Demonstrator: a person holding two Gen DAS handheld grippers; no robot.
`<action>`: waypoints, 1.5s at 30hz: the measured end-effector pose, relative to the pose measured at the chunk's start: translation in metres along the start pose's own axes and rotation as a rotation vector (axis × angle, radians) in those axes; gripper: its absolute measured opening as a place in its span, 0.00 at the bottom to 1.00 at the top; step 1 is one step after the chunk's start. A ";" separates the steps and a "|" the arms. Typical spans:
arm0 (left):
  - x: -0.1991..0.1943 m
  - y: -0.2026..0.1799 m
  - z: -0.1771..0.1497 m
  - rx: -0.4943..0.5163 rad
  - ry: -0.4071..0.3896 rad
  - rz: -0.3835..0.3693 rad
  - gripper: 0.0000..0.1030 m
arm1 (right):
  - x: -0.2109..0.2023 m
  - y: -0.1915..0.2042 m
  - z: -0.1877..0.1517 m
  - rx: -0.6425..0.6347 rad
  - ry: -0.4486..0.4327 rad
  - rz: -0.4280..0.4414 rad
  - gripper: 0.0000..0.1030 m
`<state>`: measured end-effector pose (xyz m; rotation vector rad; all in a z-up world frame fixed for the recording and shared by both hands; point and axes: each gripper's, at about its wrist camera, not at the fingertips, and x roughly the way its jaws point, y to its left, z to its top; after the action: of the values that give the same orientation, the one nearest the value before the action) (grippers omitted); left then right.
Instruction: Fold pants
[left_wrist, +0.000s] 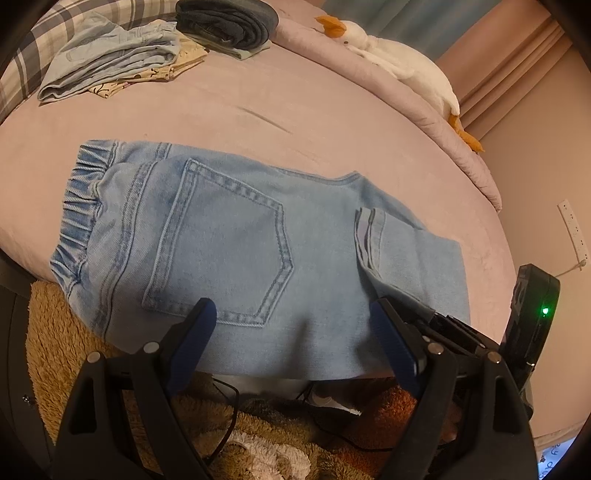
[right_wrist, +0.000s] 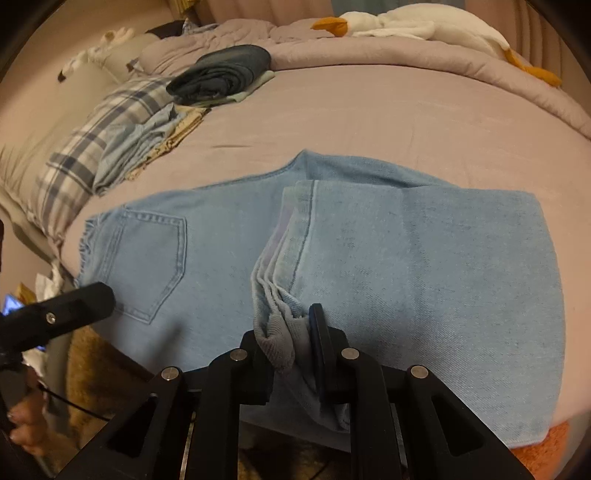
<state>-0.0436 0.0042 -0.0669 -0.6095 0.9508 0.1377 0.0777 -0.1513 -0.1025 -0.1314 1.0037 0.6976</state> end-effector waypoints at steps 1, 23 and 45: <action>0.001 0.000 0.000 -0.001 0.003 0.001 0.84 | 0.000 0.000 0.000 -0.003 0.003 0.001 0.16; 0.029 -0.020 -0.002 0.079 0.084 -0.089 0.83 | -0.077 -0.122 -0.041 0.395 -0.094 -0.009 0.71; 0.108 -0.080 0.015 0.224 0.161 -0.130 0.21 | -0.069 -0.136 -0.053 0.447 -0.091 -0.069 0.58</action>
<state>0.0602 -0.0695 -0.1125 -0.4780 1.0618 -0.1350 0.0965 -0.3117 -0.1036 0.2526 1.0394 0.3995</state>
